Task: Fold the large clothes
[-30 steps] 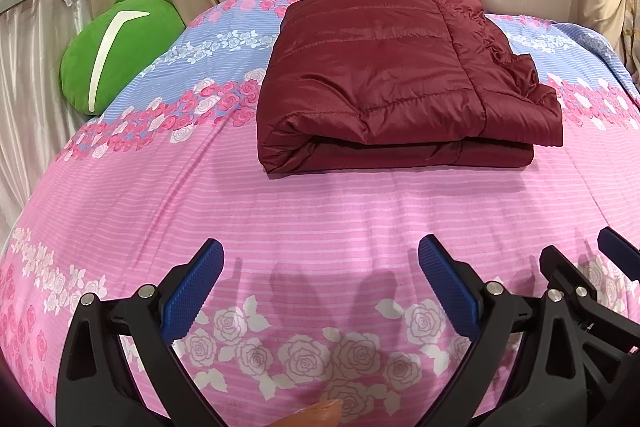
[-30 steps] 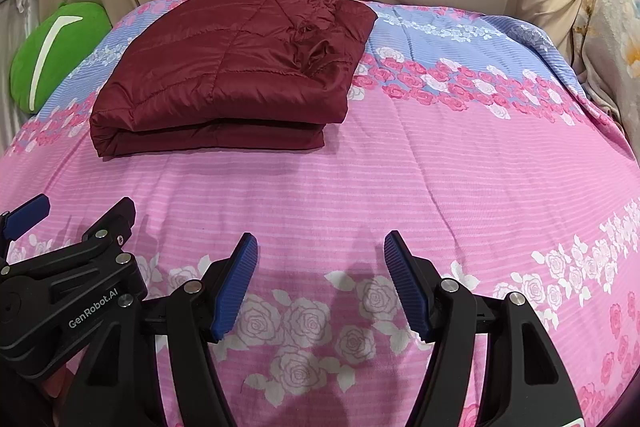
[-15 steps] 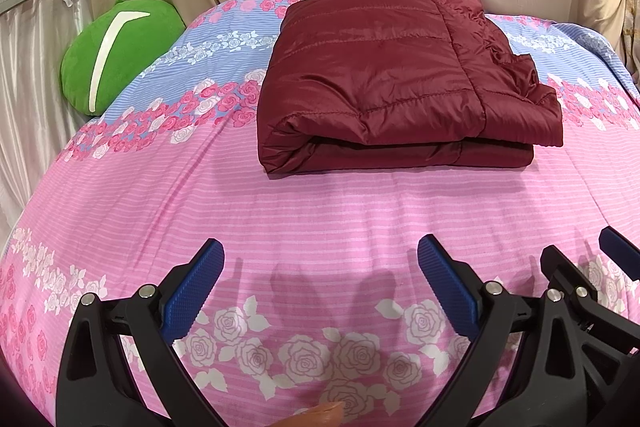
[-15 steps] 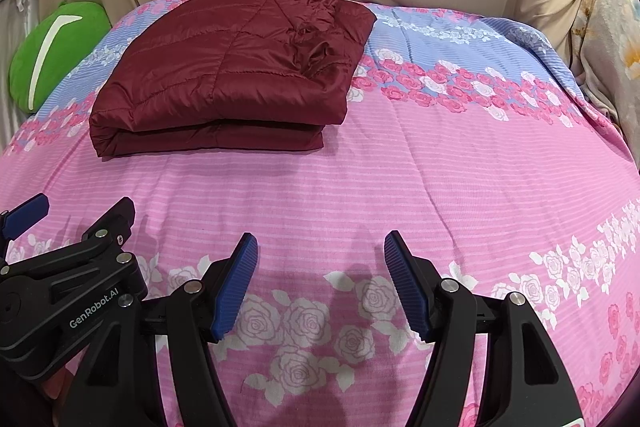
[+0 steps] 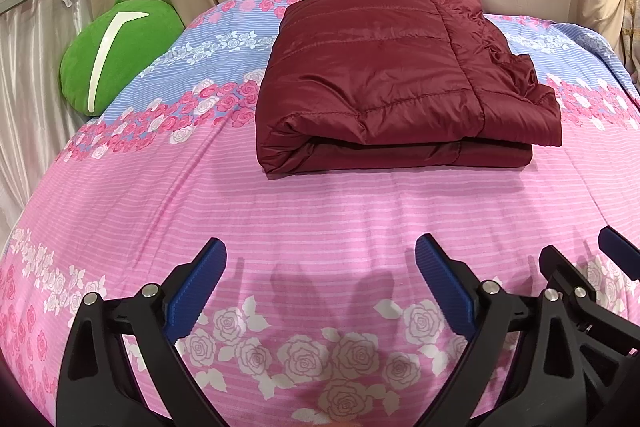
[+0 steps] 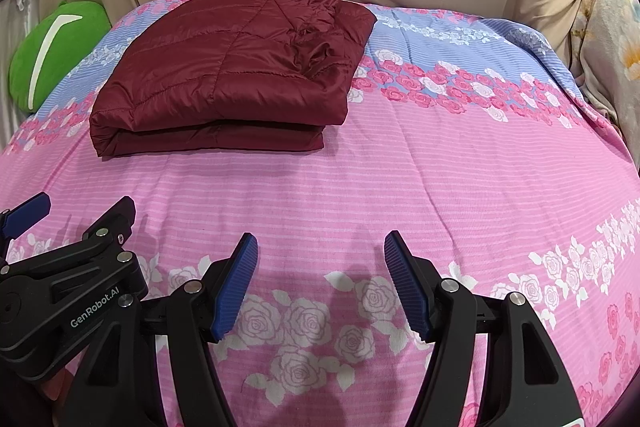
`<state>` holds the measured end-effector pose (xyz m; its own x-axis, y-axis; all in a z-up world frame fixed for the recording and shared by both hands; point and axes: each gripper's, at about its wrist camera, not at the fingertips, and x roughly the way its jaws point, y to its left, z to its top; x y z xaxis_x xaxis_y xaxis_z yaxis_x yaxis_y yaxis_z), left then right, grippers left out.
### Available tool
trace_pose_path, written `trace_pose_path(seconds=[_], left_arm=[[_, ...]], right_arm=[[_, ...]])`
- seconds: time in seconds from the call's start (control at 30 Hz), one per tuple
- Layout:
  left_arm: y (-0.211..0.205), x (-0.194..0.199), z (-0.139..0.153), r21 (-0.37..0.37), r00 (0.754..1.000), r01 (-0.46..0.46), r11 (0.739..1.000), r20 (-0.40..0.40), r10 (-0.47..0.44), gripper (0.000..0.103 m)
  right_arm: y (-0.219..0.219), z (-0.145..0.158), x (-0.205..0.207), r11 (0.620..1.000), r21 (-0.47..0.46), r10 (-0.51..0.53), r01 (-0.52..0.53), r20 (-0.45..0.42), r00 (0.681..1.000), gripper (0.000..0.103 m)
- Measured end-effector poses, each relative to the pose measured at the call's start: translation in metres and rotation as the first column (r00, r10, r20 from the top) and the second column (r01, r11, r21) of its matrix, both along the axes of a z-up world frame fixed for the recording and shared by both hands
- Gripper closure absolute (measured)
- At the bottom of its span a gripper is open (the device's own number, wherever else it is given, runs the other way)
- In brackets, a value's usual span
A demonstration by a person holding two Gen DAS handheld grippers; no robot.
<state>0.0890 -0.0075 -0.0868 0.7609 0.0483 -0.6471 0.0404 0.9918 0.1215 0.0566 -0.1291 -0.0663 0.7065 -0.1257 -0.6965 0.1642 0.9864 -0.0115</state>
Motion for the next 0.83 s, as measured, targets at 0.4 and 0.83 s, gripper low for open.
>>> trace_pose_path(seconds=[0.4, 0.83], left_arm=[[-0.0019, -0.0001, 0.0026, -0.001, 1.000, -0.003, 1.000, 0.003, 0.003, 0.013], [-0.0079, -0.0027, 0.0032, 0.005, 1.000, 0.006, 1.000, 0.011, -0.006, 0.020]], right_arm=[[0.0012, 0.0002, 0.0000, 1.000, -0.001, -0.002, 0.002, 0.001, 1.000, 0.039], [0.0003, 0.0004, -0.0005, 1.000, -0.004, -0.002, 0.002, 0.002, 1.000, 0.039]])
